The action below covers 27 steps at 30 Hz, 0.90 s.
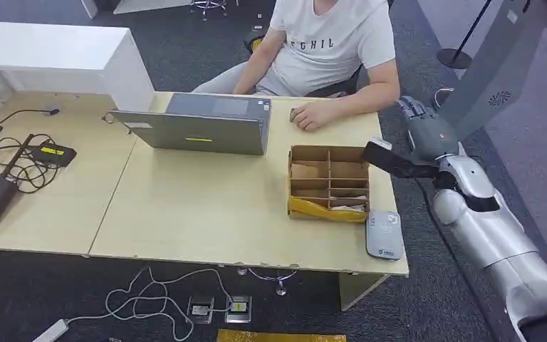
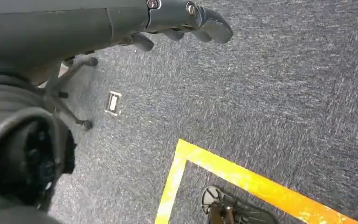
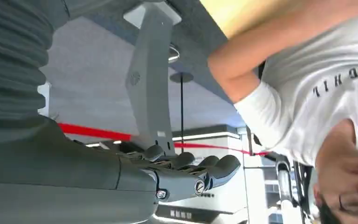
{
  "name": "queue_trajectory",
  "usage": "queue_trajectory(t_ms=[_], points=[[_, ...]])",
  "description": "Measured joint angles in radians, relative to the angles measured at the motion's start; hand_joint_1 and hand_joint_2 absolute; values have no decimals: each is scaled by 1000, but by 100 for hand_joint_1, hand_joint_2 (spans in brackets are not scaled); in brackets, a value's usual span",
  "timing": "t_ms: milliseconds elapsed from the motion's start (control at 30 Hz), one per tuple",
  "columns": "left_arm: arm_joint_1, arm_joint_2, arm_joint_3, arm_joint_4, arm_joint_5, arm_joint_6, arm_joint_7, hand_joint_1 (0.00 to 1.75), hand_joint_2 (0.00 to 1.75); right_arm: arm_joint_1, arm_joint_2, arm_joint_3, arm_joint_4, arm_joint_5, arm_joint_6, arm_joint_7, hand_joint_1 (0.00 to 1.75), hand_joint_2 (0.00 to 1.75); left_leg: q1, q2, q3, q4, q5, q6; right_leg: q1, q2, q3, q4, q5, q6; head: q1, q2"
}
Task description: Pass the card to the sensor for recognition and then transmit it.
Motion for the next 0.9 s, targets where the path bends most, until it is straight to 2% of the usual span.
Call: queue_trajectory(t_ms=[167, 400, 633, 733, 900], points=[[0, 1, 0, 0, 1, -1, -3, 0, 0, -27, -51, 0, -77, 6, 31, 8, 0, 175, 0, 0, -1, 0, 0, 0, 0, -1, 0, 0, 0, 0, 0, 0], [0, 3, 0, 0, 1, -6, -4, 0, 0, -43, -95, 0, -143, -11, 64, 24, 0, 175, 0, 0, 0, 0, 0, 0, 0, 0, 0, 0, 0, 0, 0, 0], [0, 7, 0, 0, 8, -8, -4, 0, 0, -23, -147, 7, -268, -205, 250, 161, 0, 175, 0, 0, -1, 0, 0, 0, 0, -1, -1, 0, 0, 0, -1, 0], [0, 10, 0, 0, 8, -11, -4, 0, 0, 4, -169, 21, -325, -247, 266, 195, 0, 175, 0, 0, -1, 0, 0, 0, 0, 0, -1, 0, 0, 0, -1, 0], [0, 11, 0, 0, 8, -12, -5, 0, 0, 26, -195, 41, -382, -254, 266, 199, 0, 175, 0, 0, -1, 0, 0, 0, 0, 0, -1, 0, 0, 0, 0, 0]])
